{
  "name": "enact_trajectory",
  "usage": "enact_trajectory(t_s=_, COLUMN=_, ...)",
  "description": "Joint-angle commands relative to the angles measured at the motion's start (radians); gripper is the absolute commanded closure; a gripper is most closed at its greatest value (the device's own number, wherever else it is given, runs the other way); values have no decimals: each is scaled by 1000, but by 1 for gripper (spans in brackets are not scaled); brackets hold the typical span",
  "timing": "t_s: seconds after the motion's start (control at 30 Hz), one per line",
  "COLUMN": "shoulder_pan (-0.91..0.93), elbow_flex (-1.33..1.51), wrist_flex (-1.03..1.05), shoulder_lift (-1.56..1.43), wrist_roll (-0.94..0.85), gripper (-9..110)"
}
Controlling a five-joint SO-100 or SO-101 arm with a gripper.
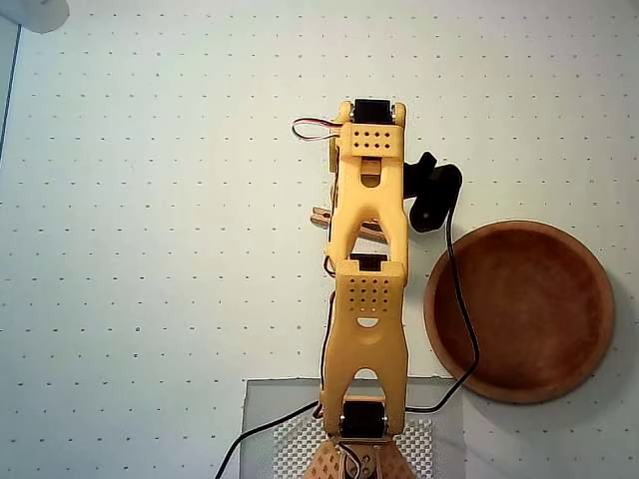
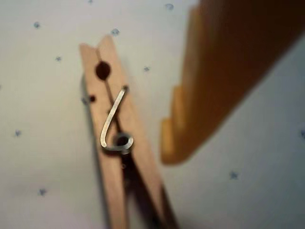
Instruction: Grasp a clothespin and put it in the bowl.
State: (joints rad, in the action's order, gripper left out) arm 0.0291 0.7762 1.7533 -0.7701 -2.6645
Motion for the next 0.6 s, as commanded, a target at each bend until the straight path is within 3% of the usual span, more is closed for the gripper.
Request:
enact_trajectory(t_s=0.0, shoulder_pan=12, elbow_flex=-18, wrist_flex=6, shoulder_lift=-34, wrist_roll=-18, gripper=73)
enact_trajectory(t_s=0.4, shoulder_pan=64, elbow_flex=-20, wrist_flex=2, shoulder_lift=-21, wrist_roll=-15, gripper=73)
enact_trajectory(t_s=0.57, shoulder_pan=77, elbow_flex=-54, wrist_flex=-109, shoulder_lift=29, wrist_roll=-20, gripper=73)
